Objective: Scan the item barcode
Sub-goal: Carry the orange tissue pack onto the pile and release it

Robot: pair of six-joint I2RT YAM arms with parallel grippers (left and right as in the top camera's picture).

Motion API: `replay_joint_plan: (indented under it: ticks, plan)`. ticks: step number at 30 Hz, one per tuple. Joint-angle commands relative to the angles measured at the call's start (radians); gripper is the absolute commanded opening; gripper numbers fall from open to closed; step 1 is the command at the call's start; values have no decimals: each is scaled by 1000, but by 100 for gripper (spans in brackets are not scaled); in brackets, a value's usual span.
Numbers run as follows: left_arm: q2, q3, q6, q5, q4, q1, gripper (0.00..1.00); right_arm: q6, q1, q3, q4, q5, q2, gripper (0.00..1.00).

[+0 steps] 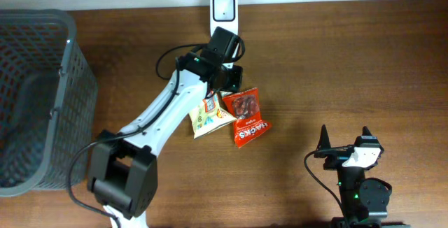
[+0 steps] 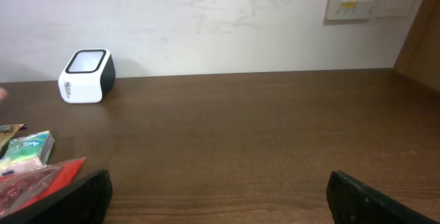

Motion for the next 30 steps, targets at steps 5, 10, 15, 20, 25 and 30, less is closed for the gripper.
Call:
replay_joint_plan:
  ticks: [5, 10, 15, 20, 25, 30]
  plan:
    - [84, -3, 19, 12, 9, -77, 15, 5, -3, -9, -2, 8, -8, 99]
    - [87, 0, 19, -49, 10, -86, 69, 5, -3, -9, -2, 8, -8, 99]
    - [45, 116, 19, -70, -80, -59, 90, 5, -3, -9, -2, 8, -8, 99]
    - [-49, 286, 19, -72, -238, -38, 99, 5, -3, -9, -2, 8, -8, 99]
    - [-194, 343, 19, -73, -377, -26, 99, 5, -3, -9, -2, 8, -8, 99]
    - [-377, 343, 18, -77, -530, 25, 99, 5, -3, -9, -2, 8, -8, 98]
